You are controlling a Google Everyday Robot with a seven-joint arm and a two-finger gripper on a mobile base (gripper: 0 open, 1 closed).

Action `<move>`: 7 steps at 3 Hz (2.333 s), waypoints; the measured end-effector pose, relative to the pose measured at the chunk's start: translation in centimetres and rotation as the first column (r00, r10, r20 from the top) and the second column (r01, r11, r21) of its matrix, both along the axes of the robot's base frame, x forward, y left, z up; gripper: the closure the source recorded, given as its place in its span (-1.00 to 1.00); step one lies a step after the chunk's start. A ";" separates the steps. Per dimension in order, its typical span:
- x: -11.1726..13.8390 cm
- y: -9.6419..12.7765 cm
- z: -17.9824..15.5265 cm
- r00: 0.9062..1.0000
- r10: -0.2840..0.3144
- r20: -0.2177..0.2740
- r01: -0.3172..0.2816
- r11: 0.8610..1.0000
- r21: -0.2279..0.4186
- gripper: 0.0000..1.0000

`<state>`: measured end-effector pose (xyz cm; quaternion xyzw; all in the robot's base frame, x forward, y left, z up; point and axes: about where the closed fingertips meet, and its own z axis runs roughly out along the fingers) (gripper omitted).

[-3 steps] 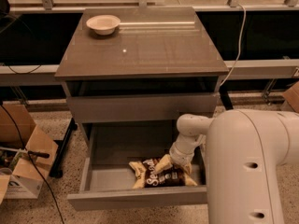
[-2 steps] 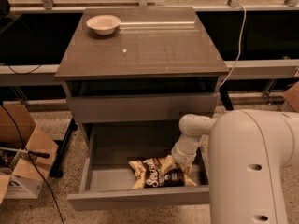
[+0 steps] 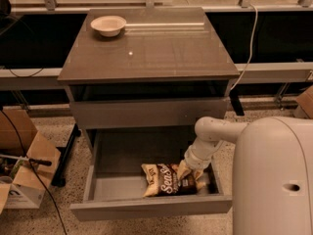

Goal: Pick brown chip bag from middle drawer and place on counter

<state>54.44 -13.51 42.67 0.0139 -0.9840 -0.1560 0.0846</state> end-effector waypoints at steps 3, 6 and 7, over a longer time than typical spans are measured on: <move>2.1 -2.2 12.3 0.968 -0.050 0.245 -0.052 0.917 0.395 1.00; 2.6 -12.4 35.6 0.750 0.101 0.654 -0.343 0.904 0.254 1.00; 4.8 -14.4 43.2 0.646 0.151 0.748 -0.375 0.916 0.139 1.00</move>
Offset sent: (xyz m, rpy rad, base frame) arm 0.0233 -0.0264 0.1269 0.5250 -0.2594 -0.0410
